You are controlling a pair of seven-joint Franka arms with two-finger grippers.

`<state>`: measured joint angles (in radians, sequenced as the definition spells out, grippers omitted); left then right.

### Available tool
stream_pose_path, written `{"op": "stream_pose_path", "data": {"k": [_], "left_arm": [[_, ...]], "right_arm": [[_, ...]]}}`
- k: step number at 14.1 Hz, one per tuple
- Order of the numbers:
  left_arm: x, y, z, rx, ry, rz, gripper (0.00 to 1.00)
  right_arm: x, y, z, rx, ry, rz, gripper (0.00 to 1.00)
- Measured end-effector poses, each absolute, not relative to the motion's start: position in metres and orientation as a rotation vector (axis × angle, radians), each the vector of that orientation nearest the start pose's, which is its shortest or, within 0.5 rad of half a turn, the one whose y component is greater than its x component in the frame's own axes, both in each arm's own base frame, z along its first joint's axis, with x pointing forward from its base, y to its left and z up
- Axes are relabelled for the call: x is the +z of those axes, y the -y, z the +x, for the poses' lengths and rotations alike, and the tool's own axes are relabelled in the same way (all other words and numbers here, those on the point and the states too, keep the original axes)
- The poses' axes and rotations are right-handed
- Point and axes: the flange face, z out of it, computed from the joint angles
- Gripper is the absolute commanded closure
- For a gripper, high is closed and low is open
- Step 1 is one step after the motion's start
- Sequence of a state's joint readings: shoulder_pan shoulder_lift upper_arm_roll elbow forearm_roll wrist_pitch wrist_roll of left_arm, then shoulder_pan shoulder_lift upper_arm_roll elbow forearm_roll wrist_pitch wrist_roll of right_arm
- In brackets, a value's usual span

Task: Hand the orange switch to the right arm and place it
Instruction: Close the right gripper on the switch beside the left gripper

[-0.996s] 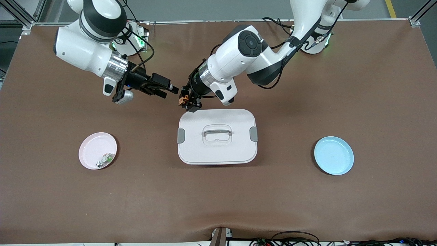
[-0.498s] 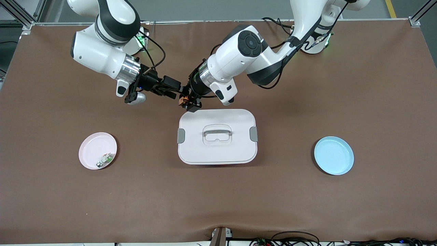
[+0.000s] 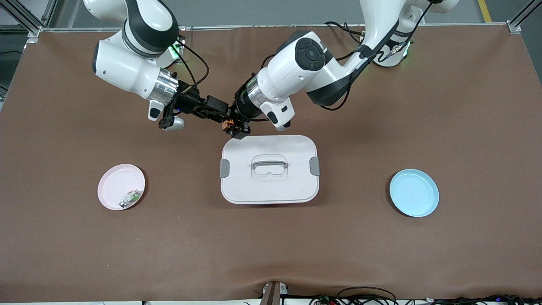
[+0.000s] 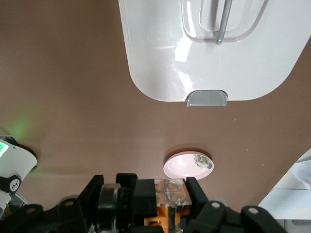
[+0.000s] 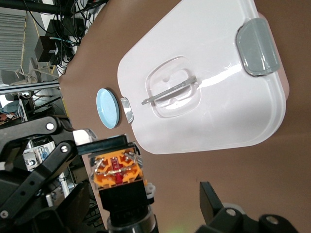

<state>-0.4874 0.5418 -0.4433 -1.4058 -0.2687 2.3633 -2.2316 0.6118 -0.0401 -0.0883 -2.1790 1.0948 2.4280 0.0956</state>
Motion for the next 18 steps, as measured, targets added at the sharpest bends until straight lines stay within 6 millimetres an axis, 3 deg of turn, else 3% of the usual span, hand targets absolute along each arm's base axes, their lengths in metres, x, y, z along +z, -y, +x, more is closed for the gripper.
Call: {"op": "stream_pose_path", "data": {"k": [6, 9, 14, 18], "left_arm": [[0.464, 0.550, 0.494, 0.793, 2.443, -2.481, 0.86], [0.464, 0.550, 0.494, 0.793, 2.441, -2.480, 0.86], [0.464, 0.550, 0.494, 0.792, 2.441, -2.479, 0.86], [0.464, 0.550, 0.494, 0.792, 2.441, -2.479, 0.86]], "right_arm": [[0.437, -0.286, 0.486, 0.010, -0.383, -2.258, 0.01], [0.436, -0.293, 0.486, 0.015, -0.370, -2.261, 0.10], [0.436, -0.295, 0.484, 0.008, -0.318, -2.301, 0.10], [0.435, -0.296, 0.483, 0.035, -0.283, -2.321, 0.16]]}}
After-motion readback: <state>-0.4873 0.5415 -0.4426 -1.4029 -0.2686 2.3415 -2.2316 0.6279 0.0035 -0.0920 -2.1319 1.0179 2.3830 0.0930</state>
